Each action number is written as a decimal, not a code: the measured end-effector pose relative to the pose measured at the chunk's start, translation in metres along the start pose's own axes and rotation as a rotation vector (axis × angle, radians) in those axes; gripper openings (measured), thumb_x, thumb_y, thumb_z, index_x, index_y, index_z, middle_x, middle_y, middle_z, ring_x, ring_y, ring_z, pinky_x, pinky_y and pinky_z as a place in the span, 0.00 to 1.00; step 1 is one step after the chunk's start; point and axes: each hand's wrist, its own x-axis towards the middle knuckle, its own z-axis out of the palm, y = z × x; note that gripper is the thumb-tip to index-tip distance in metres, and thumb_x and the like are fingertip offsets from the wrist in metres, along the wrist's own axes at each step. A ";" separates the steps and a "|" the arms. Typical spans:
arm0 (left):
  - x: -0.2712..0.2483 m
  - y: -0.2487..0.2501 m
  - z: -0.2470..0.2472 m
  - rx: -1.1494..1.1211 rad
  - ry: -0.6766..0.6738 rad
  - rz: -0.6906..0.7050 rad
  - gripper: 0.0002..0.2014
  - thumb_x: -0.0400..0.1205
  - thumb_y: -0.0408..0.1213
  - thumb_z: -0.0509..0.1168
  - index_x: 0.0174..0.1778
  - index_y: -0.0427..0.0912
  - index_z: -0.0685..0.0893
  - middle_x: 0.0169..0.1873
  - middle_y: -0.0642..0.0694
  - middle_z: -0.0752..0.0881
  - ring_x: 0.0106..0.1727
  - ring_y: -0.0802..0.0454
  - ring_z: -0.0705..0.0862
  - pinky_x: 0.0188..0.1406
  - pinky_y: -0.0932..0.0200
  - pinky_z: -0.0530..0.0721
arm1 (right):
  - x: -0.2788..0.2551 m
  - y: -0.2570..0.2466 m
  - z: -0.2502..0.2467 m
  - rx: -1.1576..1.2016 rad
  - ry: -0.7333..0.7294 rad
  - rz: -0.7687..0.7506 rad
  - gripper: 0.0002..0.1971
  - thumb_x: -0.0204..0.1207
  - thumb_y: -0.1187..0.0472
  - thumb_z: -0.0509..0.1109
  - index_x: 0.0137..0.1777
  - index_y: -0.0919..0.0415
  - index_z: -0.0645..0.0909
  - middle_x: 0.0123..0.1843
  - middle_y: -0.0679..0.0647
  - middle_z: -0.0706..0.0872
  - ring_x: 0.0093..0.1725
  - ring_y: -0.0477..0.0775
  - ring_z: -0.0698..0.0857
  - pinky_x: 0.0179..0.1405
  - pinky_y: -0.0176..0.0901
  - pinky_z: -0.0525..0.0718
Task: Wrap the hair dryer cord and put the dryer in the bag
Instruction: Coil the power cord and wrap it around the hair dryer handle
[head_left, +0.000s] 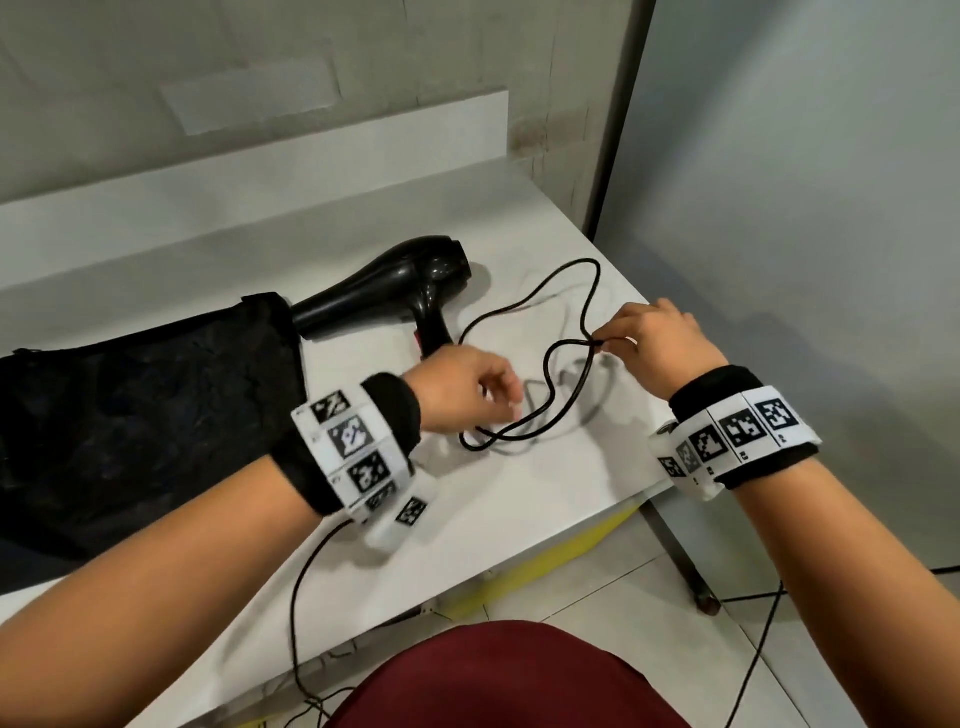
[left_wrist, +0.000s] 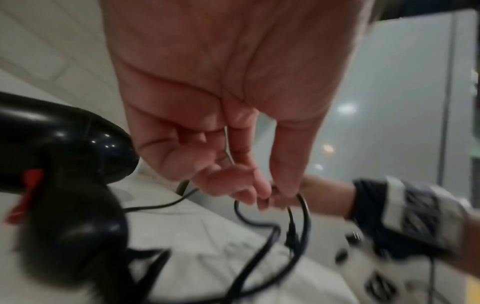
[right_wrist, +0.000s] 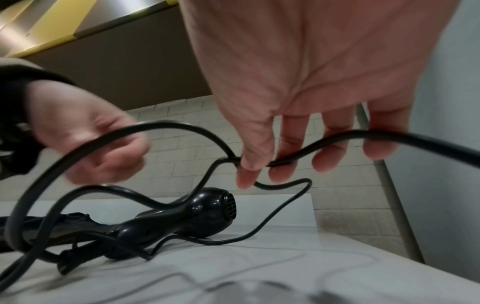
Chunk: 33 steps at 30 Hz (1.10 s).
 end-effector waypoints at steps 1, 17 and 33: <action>-0.006 -0.006 0.006 0.119 -0.065 -0.023 0.10 0.73 0.38 0.71 0.50 0.45 0.85 0.45 0.50 0.84 0.35 0.68 0.79 0.37 0.77 0.73 | 0.000 -0.001 0.000 0.020 0.007 0.010 0.12 0.80 0.59 0.61 0.56 0.53 0.85 0.59 0.53 0.84 0.60 0.63 0.72 0.59 0.53 0.68; -0.011 -0.019 0.014 0.182 0.011 -0.065 0.10 0.80 0.37 0.63 0.53 0.36 0.79 0.42 0.46 0.76 0.44 0.51 0.74 0.44 0.63 0.69 | -0.019 -0.007 0.006 -0.171 -0.058 -0.009 0.11 0.79 0.61 0.63 0.53 0.50 0.87 0.60 0.53 0.78 0.56 0.59 0.69 0.53 0.49 0.70; -0.025 -0.013 0.012 -0.169 0.055 0.066 0.14 0.85 0.34 0.52 0.59 0.38 0.81 0.43 0.49 0.82 0.42 0.54 0.79 0.39 0.73 0.73 | -0.063 -0.064 0.009 -0.120 0.156 -0.384 0.09 0.71 0.65 0.66 0.41 0.55 0.88 0.40 0.57 0.85 0.37 0.64 0.81 0.28 0.44 0.76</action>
